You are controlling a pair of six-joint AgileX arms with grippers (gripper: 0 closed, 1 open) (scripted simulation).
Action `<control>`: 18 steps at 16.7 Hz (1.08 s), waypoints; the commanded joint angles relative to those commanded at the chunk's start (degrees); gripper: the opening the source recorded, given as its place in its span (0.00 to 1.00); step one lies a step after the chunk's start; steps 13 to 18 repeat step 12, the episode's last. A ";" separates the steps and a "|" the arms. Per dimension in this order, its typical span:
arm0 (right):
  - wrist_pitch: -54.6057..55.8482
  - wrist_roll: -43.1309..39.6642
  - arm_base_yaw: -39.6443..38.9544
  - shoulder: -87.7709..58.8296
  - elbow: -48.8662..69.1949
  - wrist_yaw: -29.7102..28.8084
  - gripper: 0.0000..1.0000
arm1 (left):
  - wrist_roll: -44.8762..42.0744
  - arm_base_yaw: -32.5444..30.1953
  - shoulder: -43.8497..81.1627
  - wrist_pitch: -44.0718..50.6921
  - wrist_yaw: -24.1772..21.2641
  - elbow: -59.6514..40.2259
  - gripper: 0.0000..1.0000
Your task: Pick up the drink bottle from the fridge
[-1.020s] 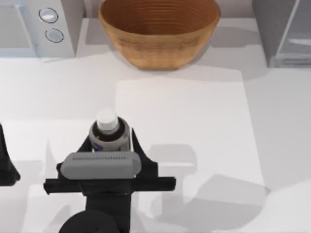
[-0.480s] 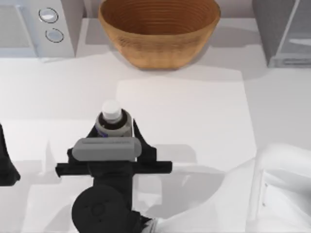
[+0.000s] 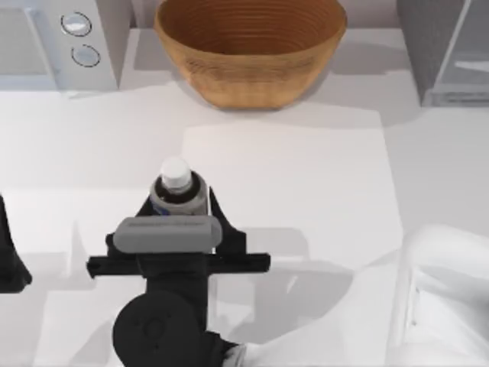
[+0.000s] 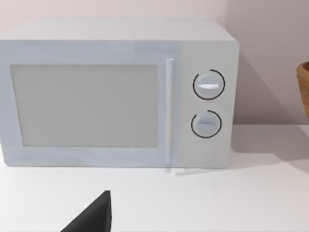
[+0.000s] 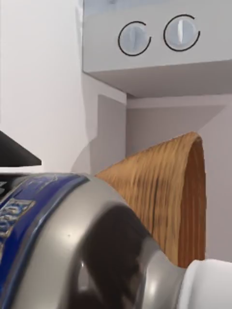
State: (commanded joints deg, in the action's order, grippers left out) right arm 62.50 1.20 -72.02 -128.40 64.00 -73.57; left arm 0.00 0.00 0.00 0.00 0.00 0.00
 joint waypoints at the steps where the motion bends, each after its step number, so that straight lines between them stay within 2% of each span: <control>1: 0.00 0.00 0.00 0.00 0.00 0.00 0.60 | 0.00 0.00 0.00 0.00 0.00 0.00 1.00; 6: 0.00 0.00 0.00 0.00 0.00 0.00 0.98 | 0.00 0.00 0.00 0.00 0.00 0.00 1.00; 18: 0.00 0.00 0.00 0.00 0.00 0.00 1.00 | 0.00 0.00 0.00 0.00 0.00 0.00 1.00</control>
